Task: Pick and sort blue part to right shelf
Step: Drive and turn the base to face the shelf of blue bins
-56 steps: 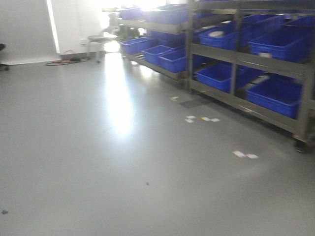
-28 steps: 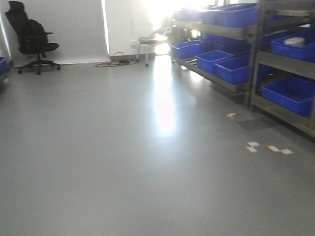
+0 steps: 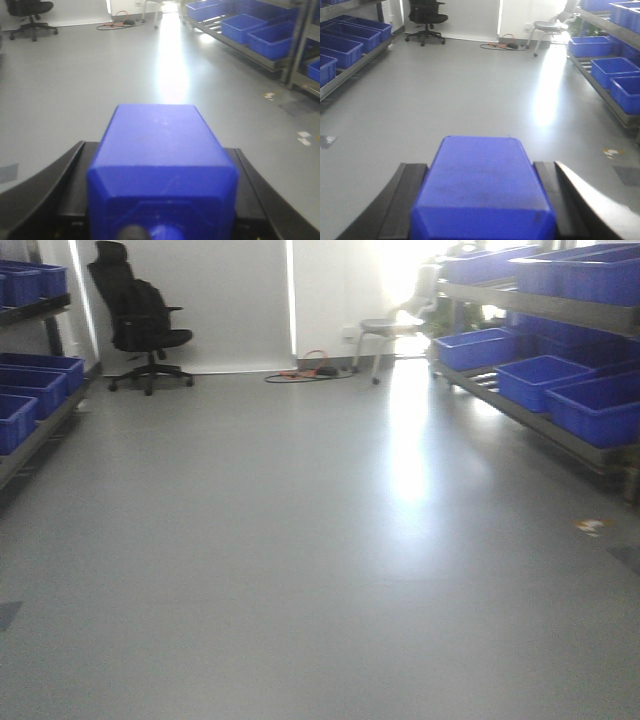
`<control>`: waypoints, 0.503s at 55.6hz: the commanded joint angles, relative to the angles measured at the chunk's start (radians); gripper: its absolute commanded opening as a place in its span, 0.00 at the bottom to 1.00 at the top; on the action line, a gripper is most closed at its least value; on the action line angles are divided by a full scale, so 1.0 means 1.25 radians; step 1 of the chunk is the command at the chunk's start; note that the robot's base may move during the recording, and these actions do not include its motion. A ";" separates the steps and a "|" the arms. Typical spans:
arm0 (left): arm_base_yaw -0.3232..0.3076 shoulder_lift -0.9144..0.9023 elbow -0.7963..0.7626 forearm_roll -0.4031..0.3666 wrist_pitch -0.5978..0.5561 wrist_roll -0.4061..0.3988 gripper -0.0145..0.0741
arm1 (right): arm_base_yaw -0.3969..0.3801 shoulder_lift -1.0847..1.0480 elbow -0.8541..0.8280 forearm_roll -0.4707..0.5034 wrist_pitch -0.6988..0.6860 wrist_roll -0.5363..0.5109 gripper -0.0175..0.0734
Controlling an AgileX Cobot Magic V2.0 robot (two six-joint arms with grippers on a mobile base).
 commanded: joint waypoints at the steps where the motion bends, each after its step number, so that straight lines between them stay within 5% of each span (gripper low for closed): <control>1: -0.004 0.015 -0.019 0.003 -0.069 -0.001 0.60 | 0.001 0.013 -0.022 -0.006 -0.075 -0.006 0.44; 28: -0.004 0.015 -0.019 0.003 -0.069 -0.001 0.60 | 0.001 0.013 -0.022 -0.006 -0.075 -0.006 0.44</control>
